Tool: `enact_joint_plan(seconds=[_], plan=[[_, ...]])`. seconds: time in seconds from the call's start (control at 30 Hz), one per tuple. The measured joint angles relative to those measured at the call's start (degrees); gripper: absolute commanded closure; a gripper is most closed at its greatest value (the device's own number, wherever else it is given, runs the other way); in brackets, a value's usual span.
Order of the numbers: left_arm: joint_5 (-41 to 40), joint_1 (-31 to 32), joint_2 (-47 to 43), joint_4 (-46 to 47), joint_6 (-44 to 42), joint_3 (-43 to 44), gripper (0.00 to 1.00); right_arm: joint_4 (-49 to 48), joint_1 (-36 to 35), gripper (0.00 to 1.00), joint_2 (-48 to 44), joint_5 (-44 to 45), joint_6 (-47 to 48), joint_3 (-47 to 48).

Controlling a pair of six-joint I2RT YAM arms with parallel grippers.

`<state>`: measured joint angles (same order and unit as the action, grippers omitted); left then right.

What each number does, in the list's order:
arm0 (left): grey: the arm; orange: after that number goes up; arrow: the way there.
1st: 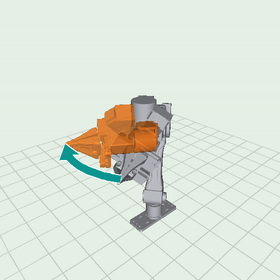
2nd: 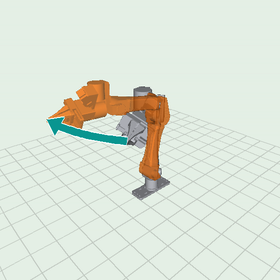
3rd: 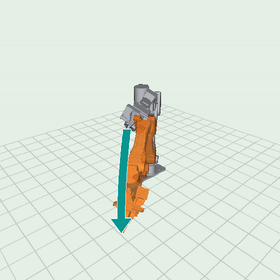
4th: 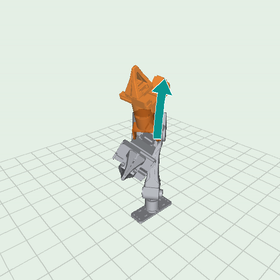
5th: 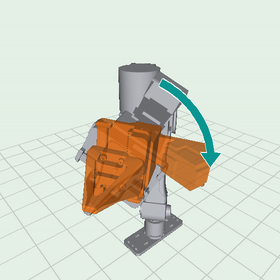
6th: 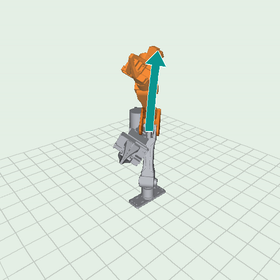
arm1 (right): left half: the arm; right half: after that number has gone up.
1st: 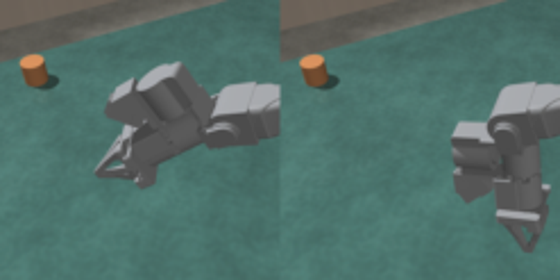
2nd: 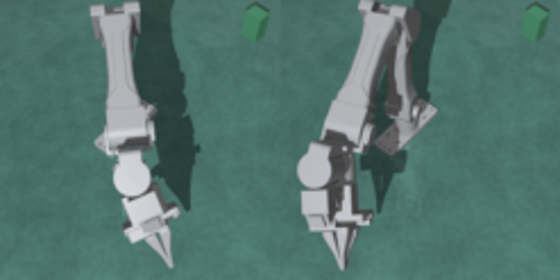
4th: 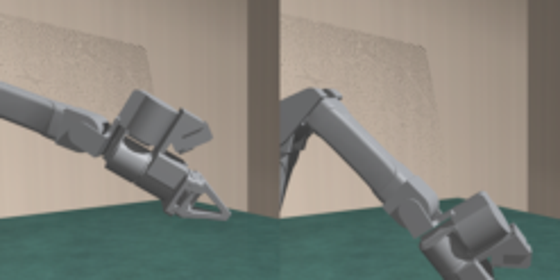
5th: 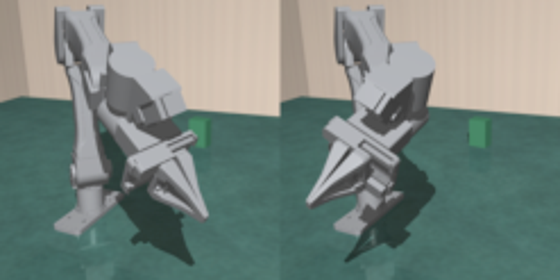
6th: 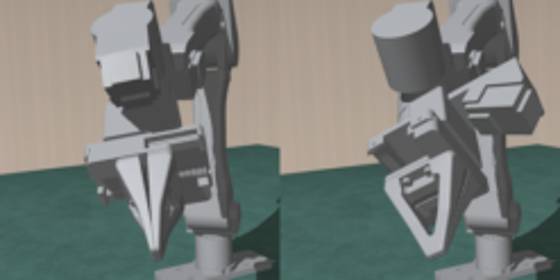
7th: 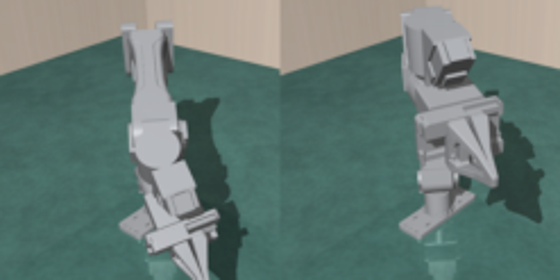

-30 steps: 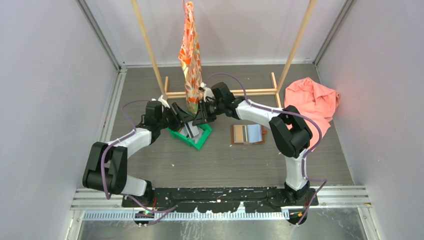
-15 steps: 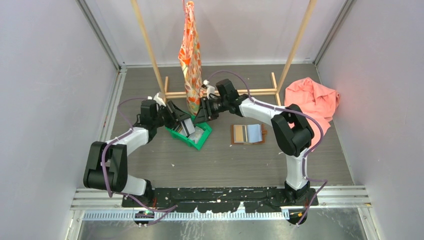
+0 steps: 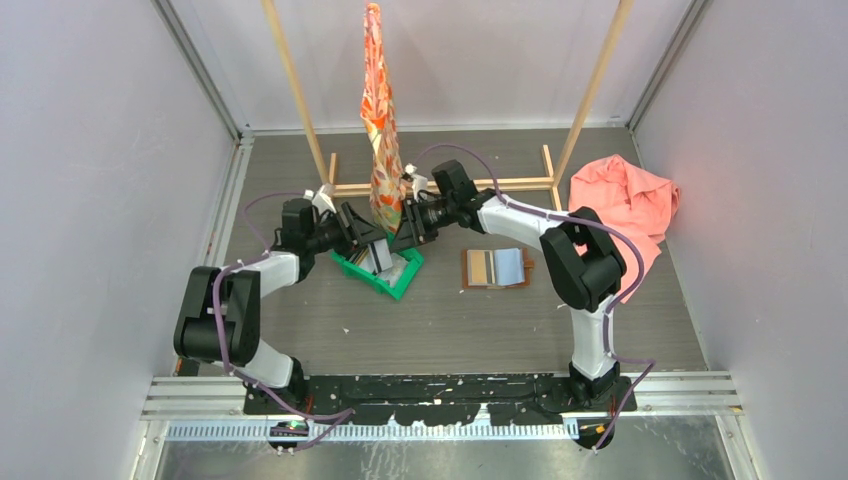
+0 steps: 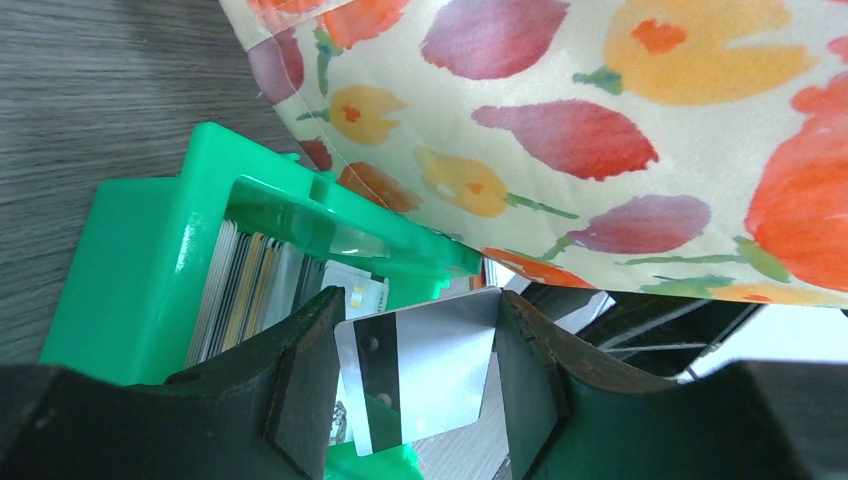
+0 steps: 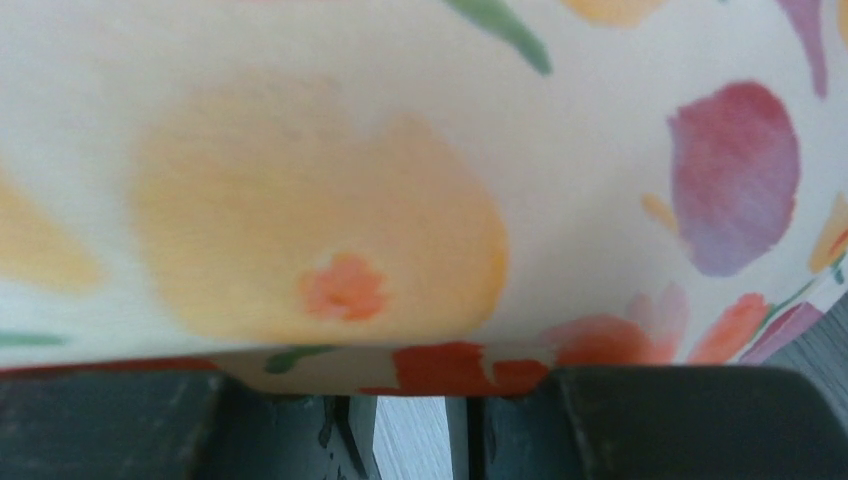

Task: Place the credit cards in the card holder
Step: Place the credit card in the storage box.

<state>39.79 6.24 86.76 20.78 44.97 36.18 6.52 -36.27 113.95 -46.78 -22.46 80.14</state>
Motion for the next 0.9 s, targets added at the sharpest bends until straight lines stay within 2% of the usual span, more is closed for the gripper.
enact_joint_plan(seconds=[0.9], plan=[[2.6, -0.39, 1.11, 1.92, 0.02, 0.0, 0.52, 2.05, 0.0, 0.69, 1.53, -3.06, 1.36, 0.02]])
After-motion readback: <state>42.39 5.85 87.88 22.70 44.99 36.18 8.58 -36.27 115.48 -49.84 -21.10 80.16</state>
